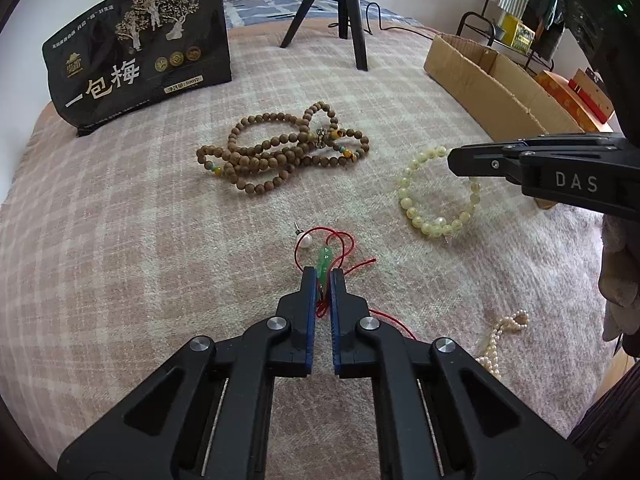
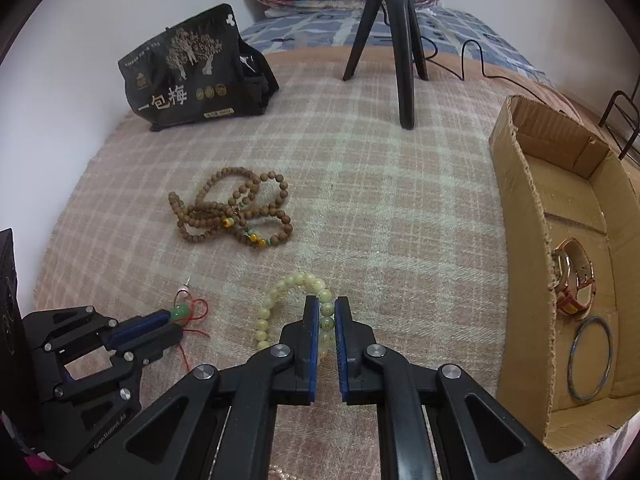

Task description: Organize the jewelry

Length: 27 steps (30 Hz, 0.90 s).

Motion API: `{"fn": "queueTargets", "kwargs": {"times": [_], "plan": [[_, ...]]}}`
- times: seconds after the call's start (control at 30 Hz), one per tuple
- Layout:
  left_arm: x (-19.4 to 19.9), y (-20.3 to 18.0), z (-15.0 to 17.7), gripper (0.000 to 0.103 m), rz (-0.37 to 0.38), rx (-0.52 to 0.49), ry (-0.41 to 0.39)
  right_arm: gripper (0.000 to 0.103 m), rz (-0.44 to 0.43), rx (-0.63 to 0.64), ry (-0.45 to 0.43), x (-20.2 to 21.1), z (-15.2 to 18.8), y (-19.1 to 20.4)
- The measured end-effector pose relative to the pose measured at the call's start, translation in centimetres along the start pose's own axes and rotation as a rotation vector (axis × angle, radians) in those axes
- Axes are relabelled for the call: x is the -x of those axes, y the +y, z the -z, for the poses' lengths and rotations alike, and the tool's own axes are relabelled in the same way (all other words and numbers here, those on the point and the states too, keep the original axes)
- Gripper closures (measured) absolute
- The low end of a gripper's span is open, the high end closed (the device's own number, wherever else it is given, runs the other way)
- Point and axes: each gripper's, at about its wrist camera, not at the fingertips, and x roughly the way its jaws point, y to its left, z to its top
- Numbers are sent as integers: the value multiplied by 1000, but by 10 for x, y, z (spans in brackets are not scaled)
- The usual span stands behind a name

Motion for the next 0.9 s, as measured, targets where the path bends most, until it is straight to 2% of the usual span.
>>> {"fn": "queueTargets", "kwargs": {"times": [0.4, 0.67, 0.9], "plan": [[-1, 2, 1, 99, 11, 26, -6, 98, -13, -3, -34, 12, -1, 0], [26, 14, -14, 103, 79, 105, -75, 98, -32, -33, -94, 33, -6, -7], [42, 15, -21, 103, 73, 99, -125, 98, -41, -43, -120, 45, -6, -10]]}}
